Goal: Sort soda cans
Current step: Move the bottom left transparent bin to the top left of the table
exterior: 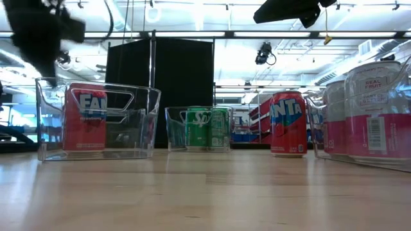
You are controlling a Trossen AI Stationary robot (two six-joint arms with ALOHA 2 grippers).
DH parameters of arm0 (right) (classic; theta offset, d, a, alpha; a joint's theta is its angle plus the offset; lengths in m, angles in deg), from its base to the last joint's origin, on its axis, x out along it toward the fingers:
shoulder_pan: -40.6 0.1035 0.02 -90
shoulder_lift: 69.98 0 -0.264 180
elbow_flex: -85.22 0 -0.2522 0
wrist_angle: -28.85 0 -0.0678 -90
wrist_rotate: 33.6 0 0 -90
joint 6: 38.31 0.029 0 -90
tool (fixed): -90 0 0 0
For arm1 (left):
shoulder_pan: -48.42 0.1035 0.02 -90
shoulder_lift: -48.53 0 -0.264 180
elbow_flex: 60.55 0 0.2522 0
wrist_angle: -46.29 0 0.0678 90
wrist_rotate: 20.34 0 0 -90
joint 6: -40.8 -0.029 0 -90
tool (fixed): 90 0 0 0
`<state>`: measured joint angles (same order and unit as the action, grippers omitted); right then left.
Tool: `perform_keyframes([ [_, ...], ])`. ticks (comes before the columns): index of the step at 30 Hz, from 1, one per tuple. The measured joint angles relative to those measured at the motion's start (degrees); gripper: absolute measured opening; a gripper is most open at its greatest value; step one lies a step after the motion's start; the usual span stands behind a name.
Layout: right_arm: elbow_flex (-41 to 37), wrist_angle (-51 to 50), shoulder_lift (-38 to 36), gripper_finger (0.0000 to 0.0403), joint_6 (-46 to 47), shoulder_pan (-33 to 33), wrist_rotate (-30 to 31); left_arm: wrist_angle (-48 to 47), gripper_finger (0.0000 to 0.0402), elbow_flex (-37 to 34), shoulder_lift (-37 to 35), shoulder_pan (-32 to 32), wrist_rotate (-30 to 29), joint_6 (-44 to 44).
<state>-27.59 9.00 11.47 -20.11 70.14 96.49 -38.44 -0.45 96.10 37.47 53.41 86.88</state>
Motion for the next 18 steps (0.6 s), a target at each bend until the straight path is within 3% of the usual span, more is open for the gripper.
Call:
perform_keyframes([
  [5, 0.0, 0.0, 0.0, 0.0007, -0.3, 0.0, 0.0, -1.0, 0.0, -6.4, -0.3, -1.3, -0.3, 9.5],
  [10, 0.0, 0.0, 0.0, 0.0007, -0.4, 0.0, 0.0, 2.7, 0.0, -12.8, -0.4, -0.5, -3.4, 11.2],
  [18, 0.0, 0.0, 0.0, 0.0007, -0.4, -0.4, 0.0, 12.9, 0.0, -18.1, -0.4, 2.5, -13.2, 10.2],
])
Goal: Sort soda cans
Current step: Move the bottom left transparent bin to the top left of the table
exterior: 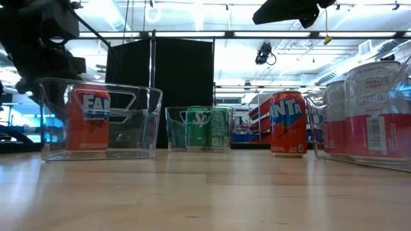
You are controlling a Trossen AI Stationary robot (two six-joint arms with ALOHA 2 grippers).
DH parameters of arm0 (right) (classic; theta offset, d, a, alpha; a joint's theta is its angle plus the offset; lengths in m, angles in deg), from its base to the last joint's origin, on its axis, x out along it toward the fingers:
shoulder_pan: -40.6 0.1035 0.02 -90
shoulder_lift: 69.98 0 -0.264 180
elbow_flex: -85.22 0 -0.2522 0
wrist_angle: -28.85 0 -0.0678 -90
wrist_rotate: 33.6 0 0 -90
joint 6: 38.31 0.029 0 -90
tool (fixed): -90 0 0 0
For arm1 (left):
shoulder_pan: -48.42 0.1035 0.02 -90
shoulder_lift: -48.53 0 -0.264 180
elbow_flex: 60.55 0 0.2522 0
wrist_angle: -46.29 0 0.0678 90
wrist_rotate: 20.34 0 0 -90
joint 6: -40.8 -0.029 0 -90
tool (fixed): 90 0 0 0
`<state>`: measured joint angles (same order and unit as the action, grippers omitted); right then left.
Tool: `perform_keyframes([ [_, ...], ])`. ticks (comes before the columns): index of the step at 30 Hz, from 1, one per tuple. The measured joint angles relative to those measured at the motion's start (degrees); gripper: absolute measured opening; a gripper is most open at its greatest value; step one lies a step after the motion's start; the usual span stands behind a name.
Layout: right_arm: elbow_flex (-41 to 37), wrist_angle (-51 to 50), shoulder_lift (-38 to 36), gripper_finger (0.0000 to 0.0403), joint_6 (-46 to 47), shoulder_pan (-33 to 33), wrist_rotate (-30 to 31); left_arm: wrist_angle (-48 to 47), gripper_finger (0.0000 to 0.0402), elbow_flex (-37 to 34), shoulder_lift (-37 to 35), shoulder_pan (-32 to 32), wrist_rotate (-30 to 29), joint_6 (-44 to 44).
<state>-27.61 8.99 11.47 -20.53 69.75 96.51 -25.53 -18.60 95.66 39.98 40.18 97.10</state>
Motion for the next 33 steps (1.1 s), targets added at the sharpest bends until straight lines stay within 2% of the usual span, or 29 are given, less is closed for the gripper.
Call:
perform_keyframes([
  [9, 0.0, 0.5, 0.0, 0.0007, -1.0, 0.0, 0.3, 12.0, 0.0, -0.9, 0.0, 6.4, -11.5, -8.4],
  [14, 0.0, 0.9, 0.0, 0.0007, -1.0, 0.0, 0.3, 14.5, 0.0, 0.9, -0.9, 10.8, -12.6, -16.1],
  [19, 0.0, 1.7, 0.0, 0.0007, -1.0, -0.5, -0.9, 12.7, 0.0, 8.6, -5.0, 10.4, -12.1, -22.9],
  [21, 0.0, 3.5, 0.1, 0.0007, -1.1, -1.2, -3.4, 12.7, 0.0, 11.8, -7.0, 9.1, -9.9, -26.1],
  [24, 0.0, 8.1, 2.2, 0.0007, -3.7, -2.2, -6.4, 14.6, 0.0, 15.0, -8.8, 5.4, -3.0, -33.7],
  [26, 0.0, 11.6, 4.2, 0.0007, -5.9, -3.1, -9.1, 19.4, 0.0, 14.6, -9.5, 1.8, 4.8, -39.6],
  [29, 0.8, 13.0, 7.0, 0.0007, -7.0, -4.3, -11.2, 29.6, 0.0, 12.6, -8.3, -4.4, 14.0, -43.0],
  [33, 3.2, 11.4, 9.0, 0.0007, -7.4, -5.0, -11.2, 40.7, 0.0, 9.9, -3.4, -12.8, 18.2, -46.4],
])
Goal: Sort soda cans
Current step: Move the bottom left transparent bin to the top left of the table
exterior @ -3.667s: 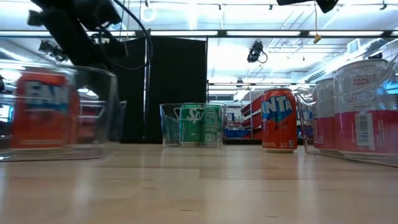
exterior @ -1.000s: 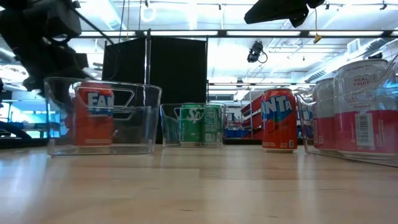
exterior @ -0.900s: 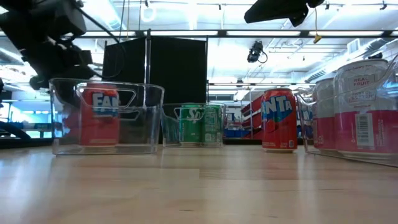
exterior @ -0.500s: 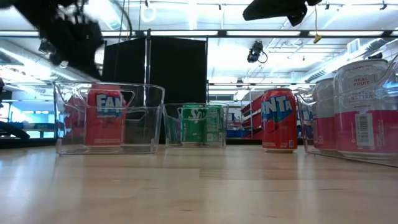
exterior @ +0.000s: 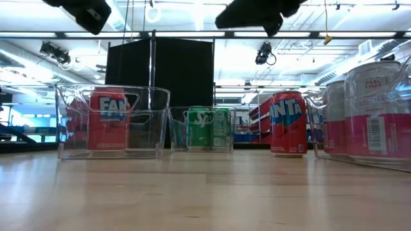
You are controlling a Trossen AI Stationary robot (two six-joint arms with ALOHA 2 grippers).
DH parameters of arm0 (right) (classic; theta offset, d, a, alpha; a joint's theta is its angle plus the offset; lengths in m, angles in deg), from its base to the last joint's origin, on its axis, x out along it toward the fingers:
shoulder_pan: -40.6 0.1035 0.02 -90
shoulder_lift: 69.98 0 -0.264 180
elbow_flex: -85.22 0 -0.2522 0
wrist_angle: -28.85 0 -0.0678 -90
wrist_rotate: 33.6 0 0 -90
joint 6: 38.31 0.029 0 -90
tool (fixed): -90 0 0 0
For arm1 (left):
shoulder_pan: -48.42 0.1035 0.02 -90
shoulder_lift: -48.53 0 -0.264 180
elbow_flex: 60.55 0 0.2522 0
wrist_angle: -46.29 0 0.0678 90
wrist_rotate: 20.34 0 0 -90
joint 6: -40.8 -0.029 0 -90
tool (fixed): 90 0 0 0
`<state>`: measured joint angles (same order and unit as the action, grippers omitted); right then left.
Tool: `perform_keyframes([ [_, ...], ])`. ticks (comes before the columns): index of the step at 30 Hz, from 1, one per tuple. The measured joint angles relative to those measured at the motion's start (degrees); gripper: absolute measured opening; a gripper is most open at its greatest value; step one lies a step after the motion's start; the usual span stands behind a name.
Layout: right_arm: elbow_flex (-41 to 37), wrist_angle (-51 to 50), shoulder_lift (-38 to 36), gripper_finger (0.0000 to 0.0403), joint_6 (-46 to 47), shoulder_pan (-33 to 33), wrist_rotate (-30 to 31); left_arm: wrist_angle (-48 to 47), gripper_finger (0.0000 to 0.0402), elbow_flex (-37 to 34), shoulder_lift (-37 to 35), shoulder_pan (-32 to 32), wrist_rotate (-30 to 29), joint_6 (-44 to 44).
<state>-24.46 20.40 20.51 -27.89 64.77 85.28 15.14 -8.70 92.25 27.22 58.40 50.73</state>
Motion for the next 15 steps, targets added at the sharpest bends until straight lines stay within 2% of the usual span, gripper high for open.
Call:
perform_keyframes([
  [6, 2.7, -2.8, 0.1, 0.0007, -1.2, 0.0, 0.0, 6.1, 0.0, -0.5, 12.7, -8.8, 0.4, -2.6],
  [10, 2.9, -3.1, -0.1, 0.0007, -1.5, 0.0, 0.0, 9.2, 0.0, -0.5, 21.0, -12.3, 0.3, -3.9],
  [15, 2.9, -4.7, -0.1, 0.0007, -0.3, 0.0, 0.1, 4.5, 0.0, -0.5, 28.6, -13.5, -7.4, -3.3],
])
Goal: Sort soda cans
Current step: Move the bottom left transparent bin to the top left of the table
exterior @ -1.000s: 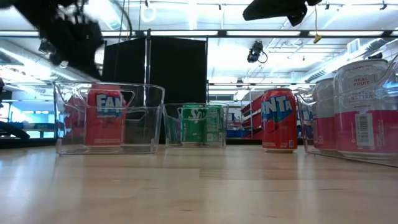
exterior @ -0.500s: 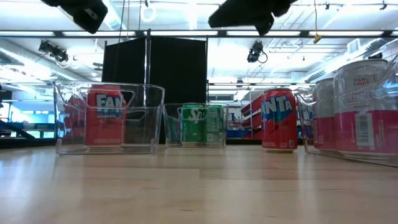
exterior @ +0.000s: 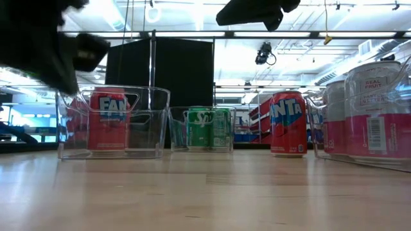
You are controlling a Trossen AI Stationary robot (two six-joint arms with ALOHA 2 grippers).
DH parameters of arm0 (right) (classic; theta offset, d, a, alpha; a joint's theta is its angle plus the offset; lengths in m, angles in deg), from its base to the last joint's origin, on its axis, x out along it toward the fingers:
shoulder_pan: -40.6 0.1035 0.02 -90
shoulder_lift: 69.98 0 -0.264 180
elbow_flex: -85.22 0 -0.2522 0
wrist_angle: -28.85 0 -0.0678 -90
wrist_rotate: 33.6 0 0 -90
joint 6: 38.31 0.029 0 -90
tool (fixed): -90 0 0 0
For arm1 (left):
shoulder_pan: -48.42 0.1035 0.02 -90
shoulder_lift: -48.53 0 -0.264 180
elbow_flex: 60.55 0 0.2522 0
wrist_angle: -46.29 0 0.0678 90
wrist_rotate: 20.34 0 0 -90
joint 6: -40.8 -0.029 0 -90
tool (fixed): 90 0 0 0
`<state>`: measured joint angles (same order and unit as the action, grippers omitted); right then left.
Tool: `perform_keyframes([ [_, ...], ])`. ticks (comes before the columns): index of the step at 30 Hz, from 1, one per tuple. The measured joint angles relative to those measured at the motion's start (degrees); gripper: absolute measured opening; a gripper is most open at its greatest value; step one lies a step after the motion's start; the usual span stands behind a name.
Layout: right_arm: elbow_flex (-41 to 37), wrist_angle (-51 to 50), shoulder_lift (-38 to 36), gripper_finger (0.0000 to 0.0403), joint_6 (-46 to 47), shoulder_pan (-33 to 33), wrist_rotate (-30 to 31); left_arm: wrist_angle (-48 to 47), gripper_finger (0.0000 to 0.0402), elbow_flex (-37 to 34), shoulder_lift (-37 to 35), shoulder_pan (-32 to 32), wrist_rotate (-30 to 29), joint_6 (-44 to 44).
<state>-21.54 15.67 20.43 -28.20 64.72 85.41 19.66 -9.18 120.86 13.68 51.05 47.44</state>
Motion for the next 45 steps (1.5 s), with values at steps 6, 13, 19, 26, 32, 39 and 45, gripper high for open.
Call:
perform_keyframes([
  [6, 0.0, -0.4, 0.0, 0.0007, 0.4, 0.0, 0.9, -12.2, 0.0, 0.0, 3.2, -0.2, -15.6, 6.1],
  [13, 0.0, -0.6, 0.0, 0.0007, 0.6, 0.0, 1.0, -25.4, 0.0, 0.1, 3.0, 2.1, -25.5, 16.7],
  [19, 0.0, -0.7, 0.0, 0.0007, 0.7, 0.0, 1.4, -36.3, 0.0, -0.5, 3.0, 4.2, -29.9, 27.9],
  [26, 0.0, -0.7, 0.0, 0.0007, 0.7, 0.0, 1.4, -44.9, 0.0, -0.5, 2.5, 6.0, -37.0, 38.8],
  [32, 0.0, -0.8, 0.0, 0.0007, 0.8, -0.7, 1.4, -44.1, 0.0, -1.4, 2.4, 8.9, -39.7, 38.9],
  [39, 0.0, -3.7, -0.1, 0.0007, 9.4, -4.6, 4.0, -38.4, 0.0, -6.9, -1.9, 13.0, -41.8, 38.5],
  [45, 0.9, -9.5, -0.1, 0.0007, 16.0, -13.1, 4.4, -34.0, 0.0, -8.5, -6.6, 15.1, -42.2, 34.2],
])
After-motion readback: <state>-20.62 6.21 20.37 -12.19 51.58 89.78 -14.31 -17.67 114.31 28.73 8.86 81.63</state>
